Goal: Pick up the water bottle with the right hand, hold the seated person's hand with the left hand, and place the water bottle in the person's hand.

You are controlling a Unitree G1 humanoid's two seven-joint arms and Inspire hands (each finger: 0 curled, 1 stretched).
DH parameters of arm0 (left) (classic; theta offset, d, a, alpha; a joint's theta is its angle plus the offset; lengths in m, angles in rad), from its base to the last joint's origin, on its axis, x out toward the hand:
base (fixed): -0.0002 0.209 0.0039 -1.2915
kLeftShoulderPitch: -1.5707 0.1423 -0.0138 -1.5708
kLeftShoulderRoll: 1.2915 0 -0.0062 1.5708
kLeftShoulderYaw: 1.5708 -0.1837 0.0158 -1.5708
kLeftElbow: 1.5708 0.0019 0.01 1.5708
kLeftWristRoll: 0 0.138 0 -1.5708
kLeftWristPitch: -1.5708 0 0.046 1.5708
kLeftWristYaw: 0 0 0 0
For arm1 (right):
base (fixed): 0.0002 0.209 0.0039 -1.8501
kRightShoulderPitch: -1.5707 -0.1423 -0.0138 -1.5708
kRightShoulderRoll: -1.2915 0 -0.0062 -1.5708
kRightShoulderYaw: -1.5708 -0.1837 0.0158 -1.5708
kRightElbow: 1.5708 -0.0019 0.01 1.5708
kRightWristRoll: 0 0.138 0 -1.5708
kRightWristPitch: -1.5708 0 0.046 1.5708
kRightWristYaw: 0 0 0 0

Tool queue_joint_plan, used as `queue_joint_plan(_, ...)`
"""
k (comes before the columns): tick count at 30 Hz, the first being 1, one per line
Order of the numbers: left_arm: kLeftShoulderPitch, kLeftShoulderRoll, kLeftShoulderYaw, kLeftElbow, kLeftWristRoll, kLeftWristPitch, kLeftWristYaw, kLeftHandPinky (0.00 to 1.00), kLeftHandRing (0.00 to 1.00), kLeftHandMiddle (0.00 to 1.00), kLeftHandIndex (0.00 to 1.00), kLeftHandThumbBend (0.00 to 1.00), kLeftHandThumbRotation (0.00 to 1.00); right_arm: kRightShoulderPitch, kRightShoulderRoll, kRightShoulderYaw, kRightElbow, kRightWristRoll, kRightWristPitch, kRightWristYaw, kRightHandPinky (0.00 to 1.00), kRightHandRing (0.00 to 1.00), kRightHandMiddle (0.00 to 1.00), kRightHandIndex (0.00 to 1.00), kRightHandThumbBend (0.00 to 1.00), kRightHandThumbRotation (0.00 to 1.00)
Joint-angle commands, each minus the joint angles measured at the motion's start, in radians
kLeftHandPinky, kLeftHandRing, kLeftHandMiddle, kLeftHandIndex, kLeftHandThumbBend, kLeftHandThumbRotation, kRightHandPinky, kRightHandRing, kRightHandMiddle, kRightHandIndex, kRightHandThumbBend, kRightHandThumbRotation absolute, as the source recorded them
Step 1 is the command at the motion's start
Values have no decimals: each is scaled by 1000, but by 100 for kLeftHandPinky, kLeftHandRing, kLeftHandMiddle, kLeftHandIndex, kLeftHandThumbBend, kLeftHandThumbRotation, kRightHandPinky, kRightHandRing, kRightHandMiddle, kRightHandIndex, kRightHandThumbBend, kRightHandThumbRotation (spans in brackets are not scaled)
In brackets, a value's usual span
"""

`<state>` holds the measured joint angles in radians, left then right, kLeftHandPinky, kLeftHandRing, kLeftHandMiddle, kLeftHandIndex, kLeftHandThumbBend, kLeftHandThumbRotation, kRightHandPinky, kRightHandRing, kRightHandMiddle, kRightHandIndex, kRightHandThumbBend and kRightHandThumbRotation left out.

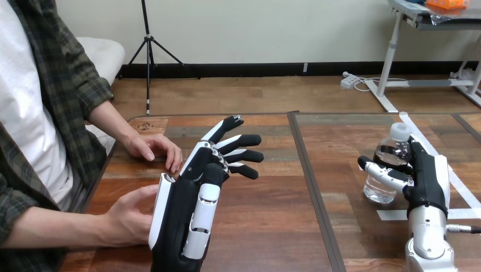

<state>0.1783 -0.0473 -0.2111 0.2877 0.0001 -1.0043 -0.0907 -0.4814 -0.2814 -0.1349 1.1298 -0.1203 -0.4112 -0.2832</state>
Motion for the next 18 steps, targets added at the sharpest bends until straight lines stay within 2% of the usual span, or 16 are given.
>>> queue_joint_plan(1,-31,-6,9,-19,-3,-5,-2,54,66,73,84,35,100,-106,7,-18,9,26,-23,-6,82,84,85,85,72,0)
queue_joint_plan(10,-31,-7,13,-16,5,-7,2,55,67,74,84,34,100,-130,22,-27,31,59,-18,-6,77,78,80,81,72,0)
queue_joint_plan(18,-29,-10,16,-14,10,-9,8,55,66,73,84,35,100,-154,35,-46,57,92,-10,16,76,77,79,79,71,0)
